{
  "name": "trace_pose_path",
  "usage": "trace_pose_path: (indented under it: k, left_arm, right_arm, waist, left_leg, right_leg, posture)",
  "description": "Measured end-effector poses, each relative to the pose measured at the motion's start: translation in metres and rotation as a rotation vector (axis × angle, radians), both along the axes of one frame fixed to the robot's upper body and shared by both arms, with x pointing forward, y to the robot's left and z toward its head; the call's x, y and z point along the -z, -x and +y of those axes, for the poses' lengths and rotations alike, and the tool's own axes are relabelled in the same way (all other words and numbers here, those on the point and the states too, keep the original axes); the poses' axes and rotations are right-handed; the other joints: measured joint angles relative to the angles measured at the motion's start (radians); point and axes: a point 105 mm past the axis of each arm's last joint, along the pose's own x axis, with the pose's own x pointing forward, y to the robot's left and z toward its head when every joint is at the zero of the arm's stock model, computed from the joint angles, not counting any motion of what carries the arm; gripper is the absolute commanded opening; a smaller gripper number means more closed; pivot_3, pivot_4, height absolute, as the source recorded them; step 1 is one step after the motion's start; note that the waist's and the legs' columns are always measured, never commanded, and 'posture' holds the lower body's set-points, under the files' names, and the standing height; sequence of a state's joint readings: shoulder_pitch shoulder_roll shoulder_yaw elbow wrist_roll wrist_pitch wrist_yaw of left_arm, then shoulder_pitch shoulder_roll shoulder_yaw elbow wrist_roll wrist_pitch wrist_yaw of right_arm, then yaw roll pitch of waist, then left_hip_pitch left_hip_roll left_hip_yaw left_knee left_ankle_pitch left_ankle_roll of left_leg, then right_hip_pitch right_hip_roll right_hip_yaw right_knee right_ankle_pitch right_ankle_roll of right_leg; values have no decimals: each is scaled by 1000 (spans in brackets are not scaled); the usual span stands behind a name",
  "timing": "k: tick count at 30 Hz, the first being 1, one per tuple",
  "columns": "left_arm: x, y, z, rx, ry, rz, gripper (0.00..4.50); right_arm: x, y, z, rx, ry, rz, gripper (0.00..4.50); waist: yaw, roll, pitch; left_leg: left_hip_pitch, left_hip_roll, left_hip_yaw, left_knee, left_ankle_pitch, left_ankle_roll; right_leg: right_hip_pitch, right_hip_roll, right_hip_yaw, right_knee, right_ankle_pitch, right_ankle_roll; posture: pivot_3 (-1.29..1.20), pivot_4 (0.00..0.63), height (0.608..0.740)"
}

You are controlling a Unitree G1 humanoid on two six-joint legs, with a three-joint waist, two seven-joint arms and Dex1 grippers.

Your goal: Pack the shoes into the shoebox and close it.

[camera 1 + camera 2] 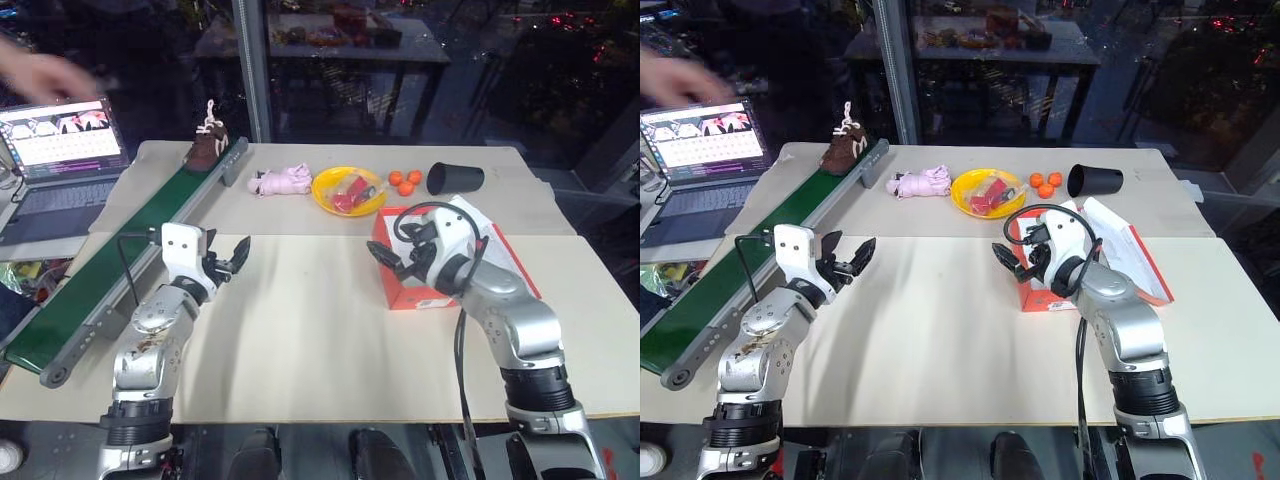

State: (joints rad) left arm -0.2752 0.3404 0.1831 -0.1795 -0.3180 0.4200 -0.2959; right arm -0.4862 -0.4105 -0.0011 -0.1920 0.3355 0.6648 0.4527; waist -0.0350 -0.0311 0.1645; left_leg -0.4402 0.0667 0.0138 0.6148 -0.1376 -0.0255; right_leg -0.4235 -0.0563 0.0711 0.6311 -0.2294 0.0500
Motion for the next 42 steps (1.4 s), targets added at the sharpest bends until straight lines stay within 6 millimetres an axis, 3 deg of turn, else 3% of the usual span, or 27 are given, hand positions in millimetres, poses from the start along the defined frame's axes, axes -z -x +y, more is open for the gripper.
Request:
trace_pose_path:
  k: [10, 15, 20, 24, 30, 38, 42]
  left_arm:
    - [-15, -1, 58, -167, -39, -16, 3652]
    - [-16, -7, 106, -264, -73, 23, 3652]
    - [-21, -15, 136, -294, -91, 38, 3652]
    - [-26, -25, 151, -298, -92, 40, 3652]
    - [-34, -44, 157, -273, -80, 48, 3652]
    - [-12, -57, 164, -295, -102, 151, 3652]
    - [-1, -51, 183, -378, -73, 219, 3652]
  right_arm:
    - [-3, 7, 41, -216, -1, -3, 4474]
    - [-7, 15, 61, -347, -12, 2, 4474]
    - [-8, 23, 72, -432, -23, 7, 4474]
    - [-8, 25, 75, -449, -20, 9, 4474]
    - [-9, 28, 77, -458, -12, -4, 4474]
    - [-10, 31, 73, -433, 0, -18, 4474]
    - [-11, 30, 69, -415, 21, -24, 4474]
  waist:
    - [-4, 0, 0]
    - [-5, 0, 0]
    - [-2, -1, 1]
    - [3, -2, 1]
    - [13, -3, 1]
    - [17, -3, 1]
    - [16, -4, 1]
  left_leg:
    - [0, 0, 0, 0, 0, 0]
    - [0, 0, 0, 0, 0, 0]
    - [0, 1, 0, 0, 0, 0]
    - [0, 1, 0, 0, 0, 0]
    - [-1, 1, 1, -1, 0, -1]
    - [-2, 1, 1, -2, 0, -1]
    - [-2, 1, 1, -2, 0, -1]
  right_leg:
    - [0, 0, 0, 1, 0, 0]
    - [-1, 0, -1, 1, 0, 0]
    - [-1, 0, -1, 1, 1, -3]
    - [-1, 0, -2, 1, 2, -4]
    - [-1, 0, -2, 0, 2, -4]
    - [-3, 0, -2, 0, 3, -5]
    - [-3, 0, -2, 1, 2, -4]
  posture:
    - [0, 150, 740]
    - [0, 150, 740]
    - [0, 150, 740]
    - [0, 150, 740]
    - [0, 150, 740]
    - [0, 150, 740]
    - [0, 150, 740]
